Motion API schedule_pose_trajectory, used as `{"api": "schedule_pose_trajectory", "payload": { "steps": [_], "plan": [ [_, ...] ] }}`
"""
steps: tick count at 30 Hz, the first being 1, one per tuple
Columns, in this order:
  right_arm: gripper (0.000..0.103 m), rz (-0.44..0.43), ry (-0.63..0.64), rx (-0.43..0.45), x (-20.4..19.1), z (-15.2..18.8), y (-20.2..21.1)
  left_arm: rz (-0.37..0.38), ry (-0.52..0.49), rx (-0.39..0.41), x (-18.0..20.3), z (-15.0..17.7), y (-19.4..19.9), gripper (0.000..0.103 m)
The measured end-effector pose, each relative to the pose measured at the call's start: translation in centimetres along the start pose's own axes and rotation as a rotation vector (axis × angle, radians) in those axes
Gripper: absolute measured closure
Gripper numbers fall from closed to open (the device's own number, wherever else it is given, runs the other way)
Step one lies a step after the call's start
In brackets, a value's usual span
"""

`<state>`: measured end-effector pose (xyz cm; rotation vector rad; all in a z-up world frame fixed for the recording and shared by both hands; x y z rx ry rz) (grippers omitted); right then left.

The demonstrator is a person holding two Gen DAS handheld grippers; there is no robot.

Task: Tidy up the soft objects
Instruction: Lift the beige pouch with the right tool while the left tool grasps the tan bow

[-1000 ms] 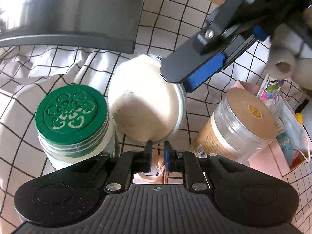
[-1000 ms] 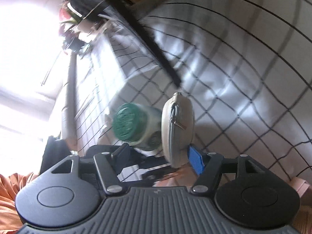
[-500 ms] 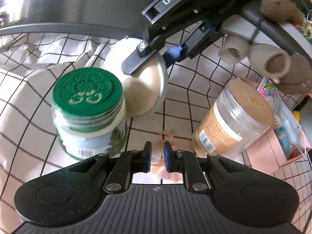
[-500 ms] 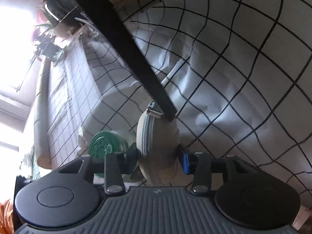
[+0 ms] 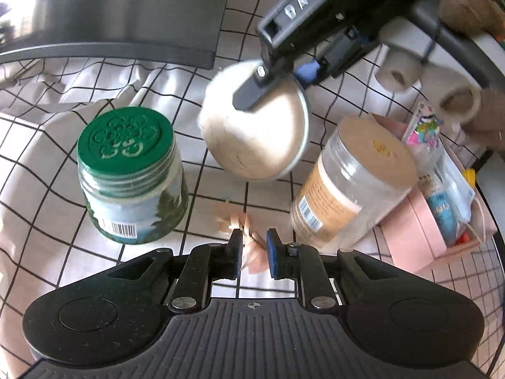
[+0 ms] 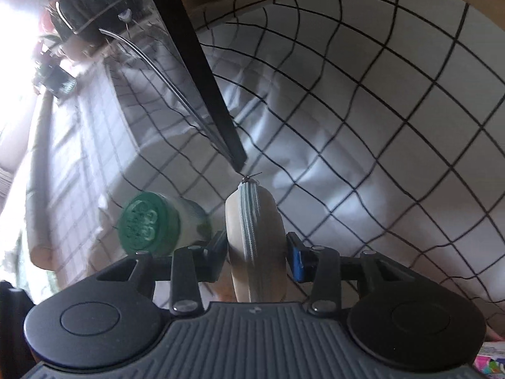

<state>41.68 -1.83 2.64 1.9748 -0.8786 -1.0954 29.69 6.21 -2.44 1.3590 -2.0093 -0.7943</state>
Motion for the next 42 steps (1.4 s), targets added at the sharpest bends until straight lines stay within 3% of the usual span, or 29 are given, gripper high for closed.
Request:
{"api": "schedule_pose_trajectory", "payload": {
  "steps": [8, 11, 13, 27, 42],
  "plan": [
    [0.063, 0.047, 0.011, 0.025, -0.2, 0.9, 0.8, -0.090, -0.046, -0.047, 0.6, -1.0, -2.0, 0.084],
    [0.063, 0.060, 0.012, 0.034, 0.0, 1.0, 0.9, -0.101, -0.080, -0.060, 0.9, -0.4, -2.1, 0.077],
    [0.064, 0.061, 0.006, 0.033, 0.1, 1.1, 0.6, -0.118, -0.099, -0.087, 0.8, 0.2, -2.3, 0.078],
    [0.064, 0.113, 0.067, 0.033, -0.4, 1.0, -0.6, -0.073, -0.065, -0.051, 0.0, 0.7, -1.9, 0.078],
    [0.064, 0.119, 0.063, 0.033, -0.2, 1.0, -1.0, -0.092, -0.109, -0.038, 0.4, 0.9, -1.7, 0.082]
  ]
}}
Point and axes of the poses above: each gripper's, at about its wrist camera, not at the fingertips, and y roughly against the way its jaws point, x to its right, z to its underside, the point moved 9 cm from there along -y, roughly the way its jaws point, and after that the axes turned 6 degrees about -z, right-handed, at the moved point
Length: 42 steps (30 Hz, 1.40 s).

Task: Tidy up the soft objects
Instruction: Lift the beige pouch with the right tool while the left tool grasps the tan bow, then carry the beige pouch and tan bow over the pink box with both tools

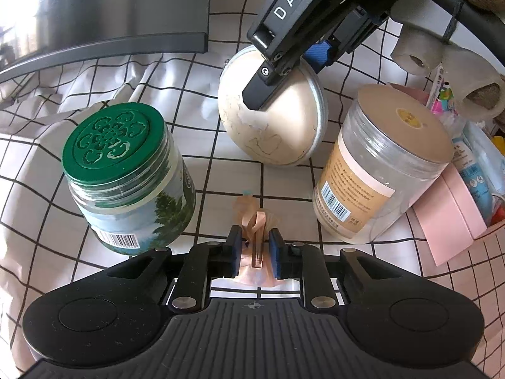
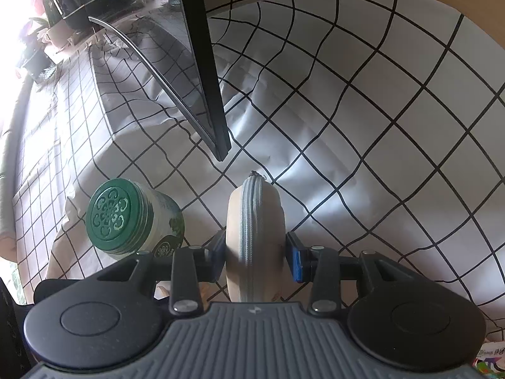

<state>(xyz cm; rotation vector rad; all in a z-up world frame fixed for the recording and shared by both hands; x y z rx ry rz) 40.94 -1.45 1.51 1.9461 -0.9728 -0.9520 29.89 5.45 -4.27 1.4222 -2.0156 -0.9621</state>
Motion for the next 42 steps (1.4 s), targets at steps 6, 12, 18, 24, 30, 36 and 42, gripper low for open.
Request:
{"api": "schedule_pose_trajectory", "payload": {
  "steps": [6, 12, 18, 24, 30, 36, 42],
  "plan": [
    [0.064, 0.002, 0.006, -0.002, 0.0, 0.0, 0.0, 0.000, -0.007, 0.002, -0.1, 0.0, 0.0, 0.082],
    [0.064, 0.002, 0.006, -0.001, -0.1, 0.0, 0.0, 0.000, -0.010, 0.002, -0.1, 0.0, 0.0, 0.083],
    [0.064, 0.002, 0.010, -0.006, -0.1, 0.1, -0.2, 0.003, -0.011, 0.003, -0.1, 0.0, 0.0, 0.084],
    [0.064, 0.004, 0.012, -0.007, -0.2, 0.1, -0.2, 0.003, 0.001, 0.004, -0.3, -0.1, 0.0, 0.086],
    [0.064, -0.015, -0.004, -0.011, -0.4, 0.2, 0.0, 0.015, 0.024, -0.014, -0.6, -0.2, 0.0, 0.089],
    [0.064, -0.021, 0.019, 0.008, -1.7, 0.0, 1.2, 0.018, 0.018, 0.001, -0.4, -0.5, 0.8, 0.089],
    [0.064, -0.006, 0.038, 0.055, -2.9, -0.6, 3.8, -0.003, 0.012, 0.052, -0.8, -1.6, 3.2, 0.089]
  ]
}}
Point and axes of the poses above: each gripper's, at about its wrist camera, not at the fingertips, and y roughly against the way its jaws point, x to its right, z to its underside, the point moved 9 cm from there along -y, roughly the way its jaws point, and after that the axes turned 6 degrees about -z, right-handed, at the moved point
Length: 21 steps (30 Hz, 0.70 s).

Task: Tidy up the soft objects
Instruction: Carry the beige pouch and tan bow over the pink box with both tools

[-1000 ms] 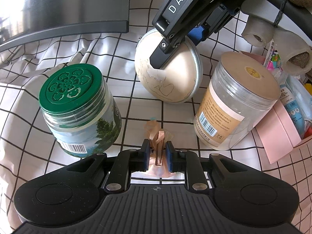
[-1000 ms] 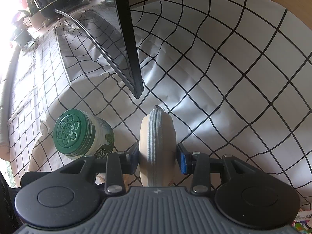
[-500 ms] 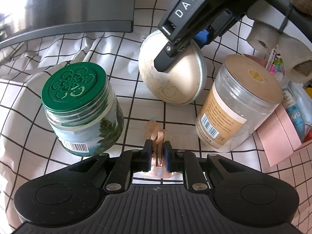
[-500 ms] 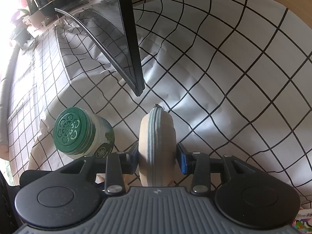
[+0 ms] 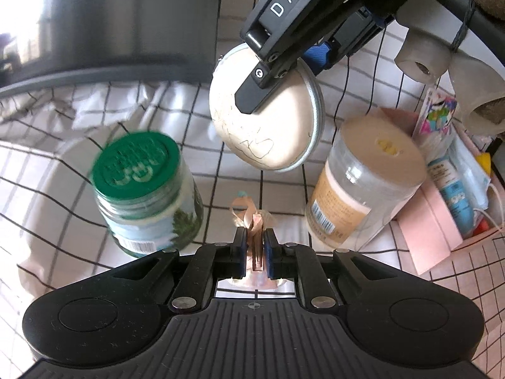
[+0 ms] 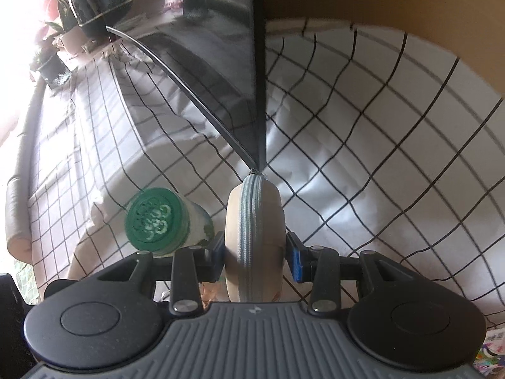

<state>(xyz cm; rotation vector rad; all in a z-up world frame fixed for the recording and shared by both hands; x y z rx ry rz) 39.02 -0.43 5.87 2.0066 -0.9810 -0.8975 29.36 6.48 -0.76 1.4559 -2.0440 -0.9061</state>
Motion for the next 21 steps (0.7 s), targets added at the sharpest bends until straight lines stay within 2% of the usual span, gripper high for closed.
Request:
{"api": "schedule_pose_trajectory", "payload": {
  "steps": [12, 21],
  "plan": [
    [0.064, 0.058, 0.032, 0.174, -4.1, -1.1, 8.9, -0.032, -0.036, 0.148, -0.4, -4.3, 6.4, 0.089],
    [0.064, 0.128, 0.000, 0.260, -3.7, -0.1, 14.1, -0.016, -0.079, 0.221, 1.6, -5.7, 9.8, 0.089]
  ]
}}
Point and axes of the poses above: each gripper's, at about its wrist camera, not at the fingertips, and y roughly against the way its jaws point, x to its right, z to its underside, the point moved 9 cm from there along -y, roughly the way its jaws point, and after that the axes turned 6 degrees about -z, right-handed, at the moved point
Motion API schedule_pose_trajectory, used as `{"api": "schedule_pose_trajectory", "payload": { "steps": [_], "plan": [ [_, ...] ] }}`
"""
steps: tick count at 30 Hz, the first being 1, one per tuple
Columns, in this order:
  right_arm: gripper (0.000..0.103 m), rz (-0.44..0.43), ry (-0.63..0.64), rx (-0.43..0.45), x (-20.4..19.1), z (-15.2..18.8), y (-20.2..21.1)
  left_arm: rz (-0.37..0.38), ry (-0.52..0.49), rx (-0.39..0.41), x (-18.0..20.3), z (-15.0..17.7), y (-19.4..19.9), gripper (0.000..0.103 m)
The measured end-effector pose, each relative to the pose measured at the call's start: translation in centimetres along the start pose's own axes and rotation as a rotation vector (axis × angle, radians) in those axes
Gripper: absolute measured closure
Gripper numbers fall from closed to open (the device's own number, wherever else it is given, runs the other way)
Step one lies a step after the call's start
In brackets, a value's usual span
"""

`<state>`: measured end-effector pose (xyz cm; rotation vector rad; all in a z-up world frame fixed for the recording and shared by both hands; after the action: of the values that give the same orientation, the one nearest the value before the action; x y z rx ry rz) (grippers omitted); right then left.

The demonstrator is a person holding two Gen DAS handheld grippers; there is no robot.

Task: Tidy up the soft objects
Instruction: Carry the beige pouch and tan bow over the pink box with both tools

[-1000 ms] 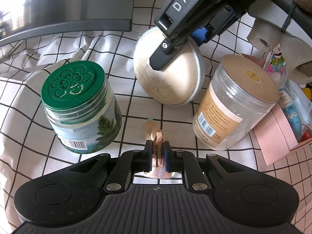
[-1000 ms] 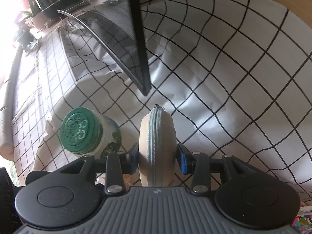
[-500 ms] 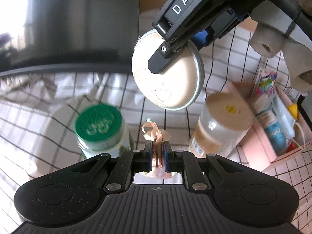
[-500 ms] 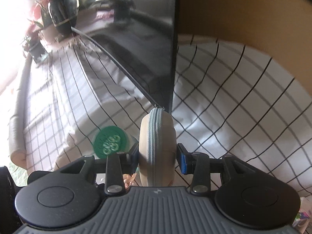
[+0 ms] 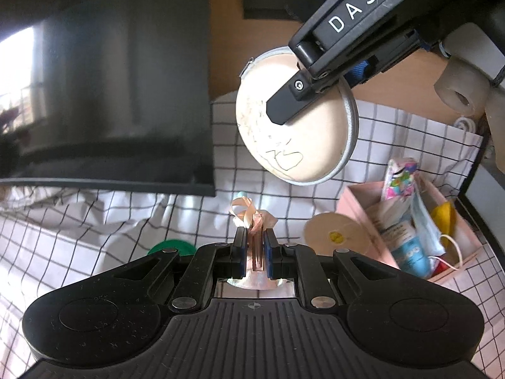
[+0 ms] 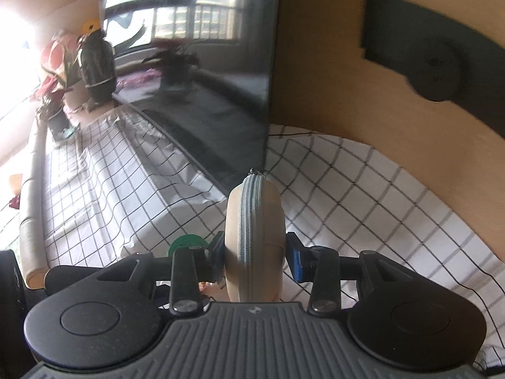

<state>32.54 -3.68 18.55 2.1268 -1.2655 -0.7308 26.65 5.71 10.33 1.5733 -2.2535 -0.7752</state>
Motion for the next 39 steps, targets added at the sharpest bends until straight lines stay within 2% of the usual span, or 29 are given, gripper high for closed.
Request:
{"api": "schedule_pose_trajectory", "payload": {
  "steps": [11, 20, 30, 39],
  "plan": [
    [0.064, 0.117, -0.117, 0.056, 5.5, 4.0, 5.9, 0.115, -0.096, 0.035, 7.6, -1.0, 1.6, 0.089],
    [0.064, 0.196, -0.226, 0.084, 10.7, 8.1, 9.5, 0.213, -0.153, 0.013, 14.2, -0.4, 1.1, 0.089],
    [0.064, 0.249, -0.292, 0.066, 13.2, 11.8, 9.8, 0.276, -0.149, -0.033, 17.5, 0.8, -0.1, 0.089],
    [0.064, 0.291, -0.331, 0.023, 14.9, 14.9, 7.5, 0.296, -0.057, -0.137, 17.9, 3.6, -2.6, 0.089]
  ]
}}
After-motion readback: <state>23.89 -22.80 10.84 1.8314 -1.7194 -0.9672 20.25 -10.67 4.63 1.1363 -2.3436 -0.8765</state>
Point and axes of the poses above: each gripper's, at about its wrist camera, not at the fingertips, and y roughly against the way its jaws point, x to its right, z to its underside, the point moved 9 cm from there along -y, roughly the way its jaws point, and after that the axes turned 6 degrees about -z, right-handed, at the moved point
